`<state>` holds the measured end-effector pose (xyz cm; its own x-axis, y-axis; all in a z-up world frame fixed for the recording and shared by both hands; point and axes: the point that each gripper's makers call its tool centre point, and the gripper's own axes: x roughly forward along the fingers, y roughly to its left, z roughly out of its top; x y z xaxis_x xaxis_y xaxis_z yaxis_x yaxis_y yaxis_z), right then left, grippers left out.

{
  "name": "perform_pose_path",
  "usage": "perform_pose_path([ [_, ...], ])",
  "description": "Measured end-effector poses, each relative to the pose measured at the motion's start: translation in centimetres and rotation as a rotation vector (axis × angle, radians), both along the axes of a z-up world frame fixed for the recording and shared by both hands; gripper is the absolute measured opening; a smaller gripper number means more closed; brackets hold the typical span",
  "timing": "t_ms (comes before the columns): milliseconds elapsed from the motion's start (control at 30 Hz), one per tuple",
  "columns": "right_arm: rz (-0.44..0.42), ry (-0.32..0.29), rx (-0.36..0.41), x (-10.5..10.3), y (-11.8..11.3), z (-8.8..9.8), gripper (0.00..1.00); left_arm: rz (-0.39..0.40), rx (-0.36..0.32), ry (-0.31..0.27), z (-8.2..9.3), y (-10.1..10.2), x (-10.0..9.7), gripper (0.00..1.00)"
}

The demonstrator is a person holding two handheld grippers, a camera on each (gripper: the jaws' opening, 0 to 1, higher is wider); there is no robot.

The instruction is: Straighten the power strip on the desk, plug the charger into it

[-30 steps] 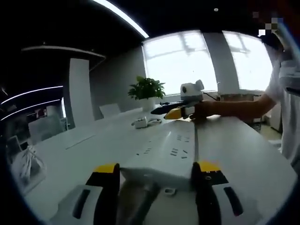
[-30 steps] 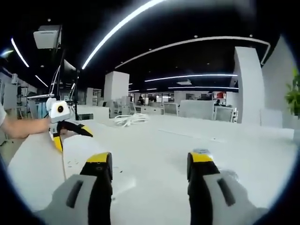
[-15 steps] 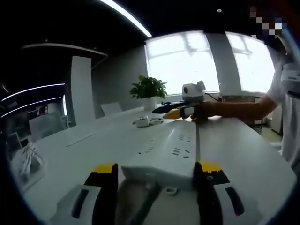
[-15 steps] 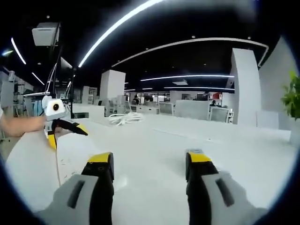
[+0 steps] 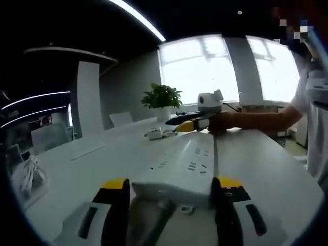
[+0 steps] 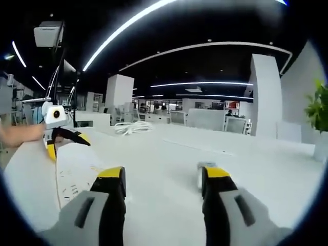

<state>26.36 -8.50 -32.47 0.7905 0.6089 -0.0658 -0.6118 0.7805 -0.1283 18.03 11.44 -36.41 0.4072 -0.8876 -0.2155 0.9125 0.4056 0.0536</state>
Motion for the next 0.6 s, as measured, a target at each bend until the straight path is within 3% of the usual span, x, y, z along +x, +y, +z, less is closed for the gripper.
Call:
perform_pose_path([
  [600,-0.025,-0.004,-0.018,0.47,-0.55,-0.23,0.57,-0.006,-0.005,0.007,-0.01,-0.22,-0.18,0.67],
])
